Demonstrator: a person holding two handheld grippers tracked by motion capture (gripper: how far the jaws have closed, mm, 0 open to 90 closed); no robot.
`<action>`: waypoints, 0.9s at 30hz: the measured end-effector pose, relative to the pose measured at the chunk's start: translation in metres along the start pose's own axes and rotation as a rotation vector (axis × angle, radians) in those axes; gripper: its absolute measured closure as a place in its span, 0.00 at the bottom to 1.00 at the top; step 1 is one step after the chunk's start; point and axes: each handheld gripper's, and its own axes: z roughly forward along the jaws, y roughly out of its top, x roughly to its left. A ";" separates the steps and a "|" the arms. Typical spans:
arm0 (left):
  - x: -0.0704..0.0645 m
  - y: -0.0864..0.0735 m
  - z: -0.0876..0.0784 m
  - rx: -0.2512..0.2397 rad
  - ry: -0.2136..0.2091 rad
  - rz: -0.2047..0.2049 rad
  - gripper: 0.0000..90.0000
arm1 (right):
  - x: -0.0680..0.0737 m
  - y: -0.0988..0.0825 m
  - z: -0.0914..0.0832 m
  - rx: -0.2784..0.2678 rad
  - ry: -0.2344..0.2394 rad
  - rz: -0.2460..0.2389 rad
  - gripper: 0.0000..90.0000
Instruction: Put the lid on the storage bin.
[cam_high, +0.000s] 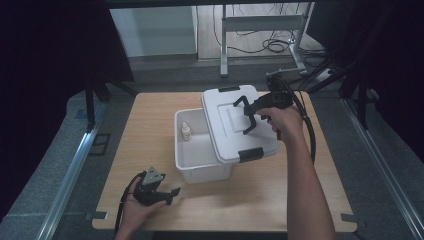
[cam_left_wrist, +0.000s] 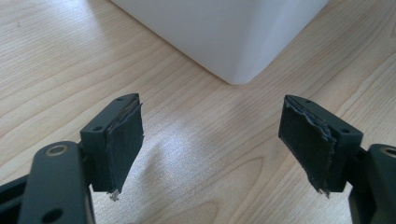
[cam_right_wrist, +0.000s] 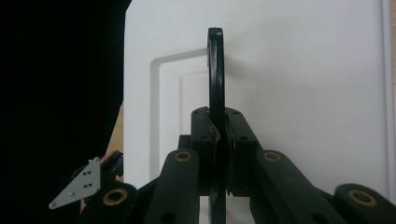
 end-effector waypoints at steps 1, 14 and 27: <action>0.000 0.000 0.000 0.003 -0.004 0.002 0.25 | 0.002 -0.001 0.002 0.001 0.003 0.000 0.94; -0.001 0.002 -0.003 -0.015 -0.009 0.001 0.25 | 0.026 -0.006 0.012 0.008 -0.001 0.022 0.94; 0.000 0.001 -0.002 -0.009 -0.015 0.001 0.25 | 0.045 0.001 0.039 0.038 0.015 0.011 0.94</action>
